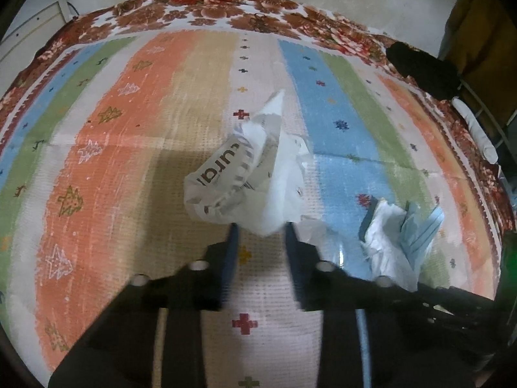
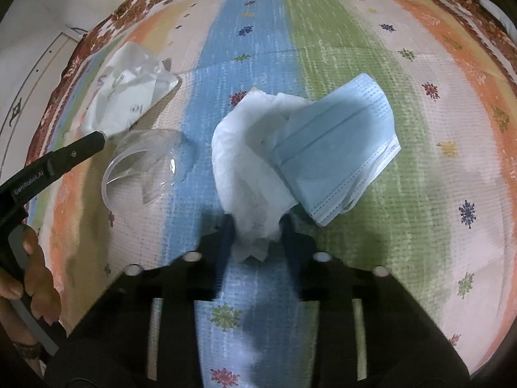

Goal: Collect trash
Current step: 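Grasp the white 'Natural' paper bag with the left tool while the right tool grasps tissue and blue mask, then lift the paper bag and tissue off the bed with both tools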

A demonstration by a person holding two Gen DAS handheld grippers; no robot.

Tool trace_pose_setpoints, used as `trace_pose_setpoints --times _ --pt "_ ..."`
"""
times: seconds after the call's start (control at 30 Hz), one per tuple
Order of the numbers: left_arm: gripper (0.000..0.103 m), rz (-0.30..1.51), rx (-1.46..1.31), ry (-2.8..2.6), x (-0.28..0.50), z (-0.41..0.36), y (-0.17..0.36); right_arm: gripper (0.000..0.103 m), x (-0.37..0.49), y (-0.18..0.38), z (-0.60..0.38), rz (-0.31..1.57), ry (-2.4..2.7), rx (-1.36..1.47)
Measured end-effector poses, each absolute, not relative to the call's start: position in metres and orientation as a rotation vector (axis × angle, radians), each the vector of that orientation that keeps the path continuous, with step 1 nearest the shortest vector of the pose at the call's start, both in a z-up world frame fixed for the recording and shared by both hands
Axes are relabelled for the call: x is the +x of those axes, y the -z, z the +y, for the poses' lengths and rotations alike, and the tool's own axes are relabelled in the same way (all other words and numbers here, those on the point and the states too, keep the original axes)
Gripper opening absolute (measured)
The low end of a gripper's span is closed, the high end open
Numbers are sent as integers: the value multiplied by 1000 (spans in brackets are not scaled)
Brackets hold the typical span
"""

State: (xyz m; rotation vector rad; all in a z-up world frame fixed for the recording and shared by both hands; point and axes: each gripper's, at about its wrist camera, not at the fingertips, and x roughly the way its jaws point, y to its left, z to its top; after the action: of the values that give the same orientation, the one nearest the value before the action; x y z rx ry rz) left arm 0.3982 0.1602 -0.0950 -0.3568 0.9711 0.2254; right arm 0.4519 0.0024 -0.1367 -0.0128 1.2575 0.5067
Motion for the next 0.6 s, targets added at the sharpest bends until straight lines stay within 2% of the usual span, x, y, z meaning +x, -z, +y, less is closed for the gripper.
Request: trace_pose_setpoints --times 0.07,0.27,0.6 --pt "2 971 -343 -221 398 158 93 13 452 135 2 1255 -509 -17" --pt "0 945 -363 -237 391 164 84 5 445 121 3 1226 -528 -42" --pt "0 892 -425 -229 379 175 65 3 436 82 -13 1131 -521 -60"
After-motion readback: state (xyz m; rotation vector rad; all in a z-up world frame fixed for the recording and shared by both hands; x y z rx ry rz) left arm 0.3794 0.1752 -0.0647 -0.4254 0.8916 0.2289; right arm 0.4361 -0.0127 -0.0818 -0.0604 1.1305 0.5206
